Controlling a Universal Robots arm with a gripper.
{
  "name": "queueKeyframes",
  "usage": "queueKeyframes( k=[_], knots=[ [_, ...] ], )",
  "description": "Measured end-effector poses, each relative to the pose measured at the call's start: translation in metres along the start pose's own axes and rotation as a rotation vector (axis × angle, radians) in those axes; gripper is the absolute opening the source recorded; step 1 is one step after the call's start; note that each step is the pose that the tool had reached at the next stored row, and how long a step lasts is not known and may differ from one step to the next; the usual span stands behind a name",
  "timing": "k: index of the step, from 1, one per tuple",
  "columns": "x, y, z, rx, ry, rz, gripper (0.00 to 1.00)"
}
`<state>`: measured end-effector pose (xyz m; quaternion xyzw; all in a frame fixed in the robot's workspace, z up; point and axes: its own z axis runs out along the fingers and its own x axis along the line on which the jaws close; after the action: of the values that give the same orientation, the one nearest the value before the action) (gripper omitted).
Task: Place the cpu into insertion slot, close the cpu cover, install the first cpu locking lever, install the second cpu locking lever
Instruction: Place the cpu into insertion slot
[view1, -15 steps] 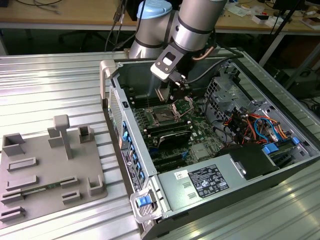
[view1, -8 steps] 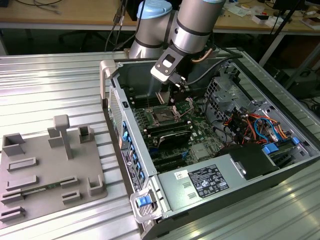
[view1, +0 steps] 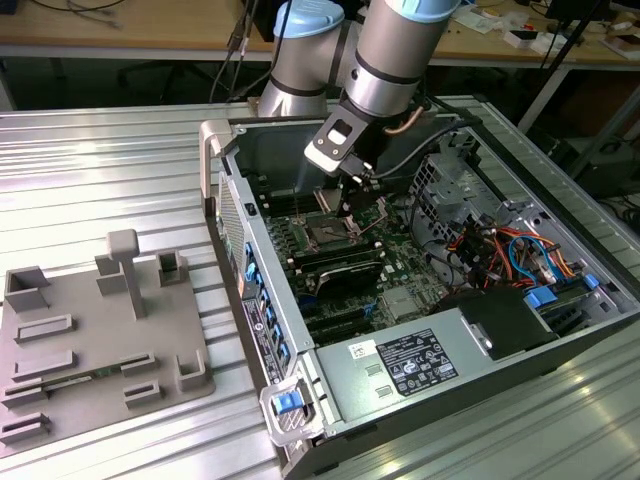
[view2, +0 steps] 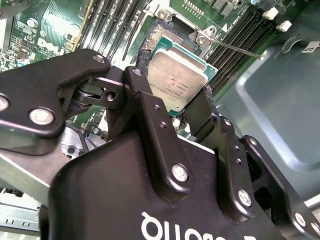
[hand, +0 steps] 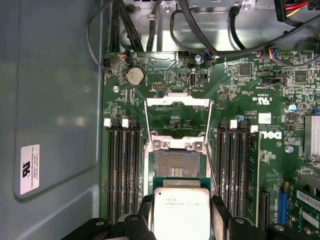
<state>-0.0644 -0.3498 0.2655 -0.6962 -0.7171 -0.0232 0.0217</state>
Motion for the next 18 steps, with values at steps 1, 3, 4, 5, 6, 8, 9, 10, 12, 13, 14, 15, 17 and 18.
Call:
queueKeyframes(
  k=[1,3,4,5,6,8,9,10,12,13,14,15,17,18],
  knots=[
    [0.0,0.0,0.0006,-0.0029,-0.0001,0.0,0.55],
    [0.0,0.0001,0.0019,-0.0098,-0.0003,-0.001,0.55],
    [0.0,0.0001,0.0027,-0.0118,-0.0003,-0.001,0.55],
    [0.0,0.0001,0.0034,-0.0135,-0.0005,-0.001,0.55],
    [0.0001,0.0001,0.0044,-0.0159,-0.0005,-0.001,0.55],
    [0.0,0.0001,0.0045,-0.0162,-0.0007,-0.001,0.55],
    [0.0001,0.0,0.0046,-0.0163,-0.0006,-0.001,0.55],
    [0.0001,0.0,0.0046,-0.0164,-0.0005,-0.001,0.55],
    [0.0001,0.0,0.0046,-0.0163,-0.0004,-0.001,0.55],
    [0.0001,0.0,0.0046,-0.0163,-0.0004,-0.001,0.55],
    [0.0001,0.0,0.0046,-0.0163,-0.0004,-0.001,0.55],
    [0.0001,0.0,0.0047,-0.0164,-0.0003,-0.001,0.55],
    [0.0001,0.0001,0.0056,-0.0166,0.0,-0.001,0.55],
    [0.0001,0.0001,0.006,-0.0164,-0.0003,-0.001,0.55]
  ],
)
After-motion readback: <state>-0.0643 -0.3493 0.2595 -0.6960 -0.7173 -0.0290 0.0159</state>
